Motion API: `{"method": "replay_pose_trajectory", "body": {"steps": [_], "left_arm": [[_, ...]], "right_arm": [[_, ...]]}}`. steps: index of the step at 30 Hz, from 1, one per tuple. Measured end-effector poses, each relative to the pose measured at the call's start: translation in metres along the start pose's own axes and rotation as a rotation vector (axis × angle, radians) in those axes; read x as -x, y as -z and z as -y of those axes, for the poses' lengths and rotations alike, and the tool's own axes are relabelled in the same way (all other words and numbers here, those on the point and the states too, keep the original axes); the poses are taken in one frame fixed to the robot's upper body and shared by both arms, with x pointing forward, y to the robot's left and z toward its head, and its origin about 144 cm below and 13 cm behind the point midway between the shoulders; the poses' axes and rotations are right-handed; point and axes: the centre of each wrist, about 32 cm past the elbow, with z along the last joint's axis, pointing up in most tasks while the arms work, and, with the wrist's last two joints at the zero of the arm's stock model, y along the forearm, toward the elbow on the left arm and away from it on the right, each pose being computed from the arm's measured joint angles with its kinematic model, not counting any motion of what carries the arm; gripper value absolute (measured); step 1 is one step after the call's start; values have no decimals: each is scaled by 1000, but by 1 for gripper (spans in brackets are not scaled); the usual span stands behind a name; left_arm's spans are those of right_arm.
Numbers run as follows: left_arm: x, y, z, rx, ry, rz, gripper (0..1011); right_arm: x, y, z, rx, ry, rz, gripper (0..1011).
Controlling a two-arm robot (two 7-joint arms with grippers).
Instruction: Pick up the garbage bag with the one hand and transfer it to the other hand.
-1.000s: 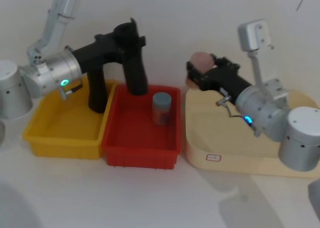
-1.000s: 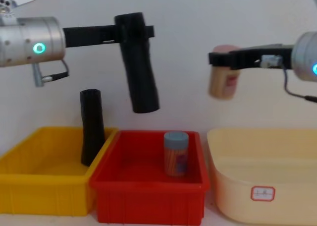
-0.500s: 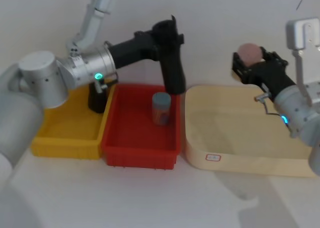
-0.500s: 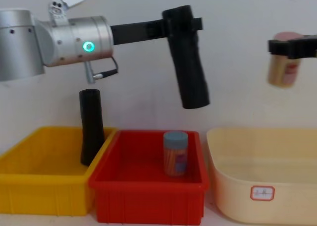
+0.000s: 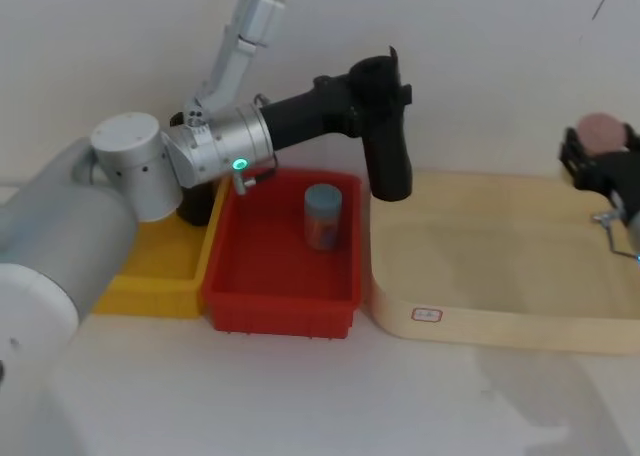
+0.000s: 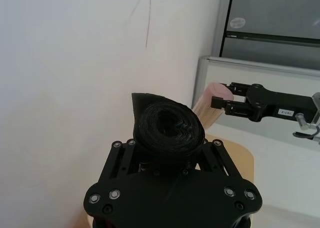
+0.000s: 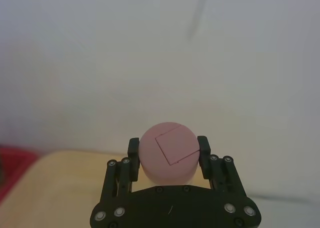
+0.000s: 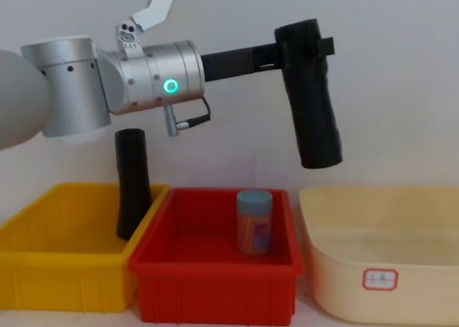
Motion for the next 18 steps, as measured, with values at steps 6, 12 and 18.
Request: {"method": "replay_pose_trajectory", "body": {"steps": [6,12,18], "left_arm": [[2,8,7,5,6,10,475],[5,12,13,20,9,19,475],[8,17,15,31,3,25,475]], "right_arm": [[-15,13,6,60,75,-13,665],[-25,27,10,118,108,-38,665],[-31,35,12,149,125,-52,782]]}}
